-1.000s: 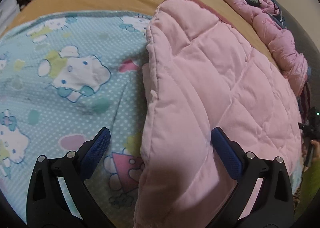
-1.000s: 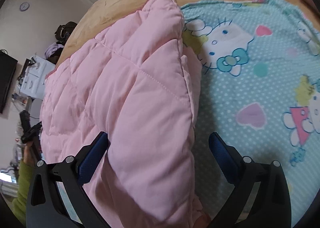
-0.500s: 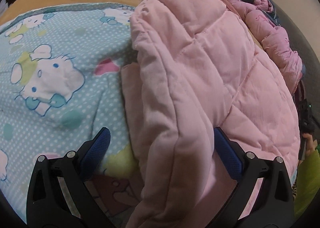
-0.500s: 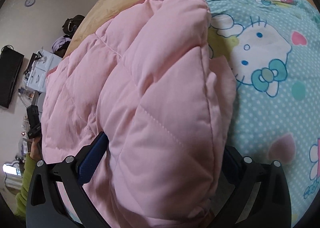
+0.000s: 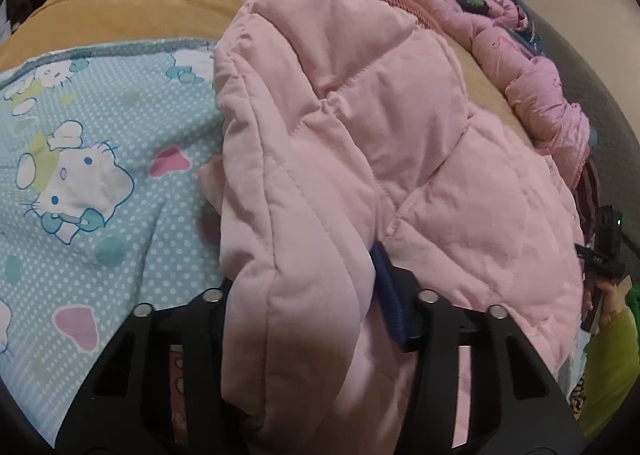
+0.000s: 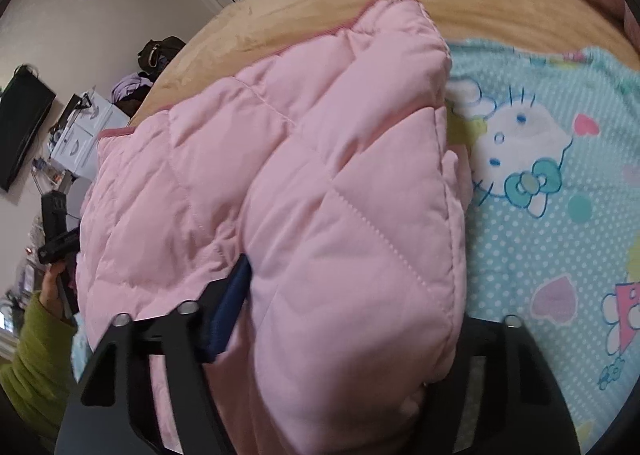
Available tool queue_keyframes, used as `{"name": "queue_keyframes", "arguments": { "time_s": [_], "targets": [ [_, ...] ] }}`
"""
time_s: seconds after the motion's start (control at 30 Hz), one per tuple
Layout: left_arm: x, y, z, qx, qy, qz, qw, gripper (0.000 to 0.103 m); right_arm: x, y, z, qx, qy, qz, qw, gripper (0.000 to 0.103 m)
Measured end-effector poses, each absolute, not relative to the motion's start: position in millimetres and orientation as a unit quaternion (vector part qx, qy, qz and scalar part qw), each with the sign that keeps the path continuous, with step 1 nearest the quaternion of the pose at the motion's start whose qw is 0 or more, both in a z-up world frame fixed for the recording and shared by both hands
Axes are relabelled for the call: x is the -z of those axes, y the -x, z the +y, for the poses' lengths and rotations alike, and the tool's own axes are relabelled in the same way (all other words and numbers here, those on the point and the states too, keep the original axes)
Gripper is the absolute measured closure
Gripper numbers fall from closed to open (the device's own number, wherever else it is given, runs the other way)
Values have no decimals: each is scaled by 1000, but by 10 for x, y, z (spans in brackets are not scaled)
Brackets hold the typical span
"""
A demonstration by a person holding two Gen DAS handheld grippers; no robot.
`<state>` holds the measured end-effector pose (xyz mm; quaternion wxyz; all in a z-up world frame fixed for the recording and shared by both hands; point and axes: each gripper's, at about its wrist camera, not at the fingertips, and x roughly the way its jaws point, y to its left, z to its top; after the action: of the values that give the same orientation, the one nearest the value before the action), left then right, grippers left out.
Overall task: Fold large clothes
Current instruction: 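Lift the gripped edge and fold it over the quilt with both tools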
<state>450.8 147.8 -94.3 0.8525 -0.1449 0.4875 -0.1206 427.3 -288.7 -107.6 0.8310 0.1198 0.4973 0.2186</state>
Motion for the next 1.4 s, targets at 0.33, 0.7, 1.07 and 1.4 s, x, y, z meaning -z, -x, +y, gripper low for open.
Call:
{"name": "queue_keyframes", "arguments": {
  "time_s": [0.33, 0.7, 1.07, 1.4],
  "targets": [
    [641, -4150, 1532, 123, 125, 450, 876, 79, 864, -4018, -2930, -210, -135, 457, 854, 64],
    [408, -3860, 1567, 126, 128, 442, 879, 81, 492, -3682, -2943, -220, -120, 446, 859, 68],
    [374, -3230, 1601, 126, 127, 448, 876, 81, 342, -3089, -2779, -240, -116, 456, 849, 69],
    [360, -2561, 1623, 121, 124, 445, 879, 81, 350, -2497, -2751, -248, -117, 460, 844, 69]
  ]
}}
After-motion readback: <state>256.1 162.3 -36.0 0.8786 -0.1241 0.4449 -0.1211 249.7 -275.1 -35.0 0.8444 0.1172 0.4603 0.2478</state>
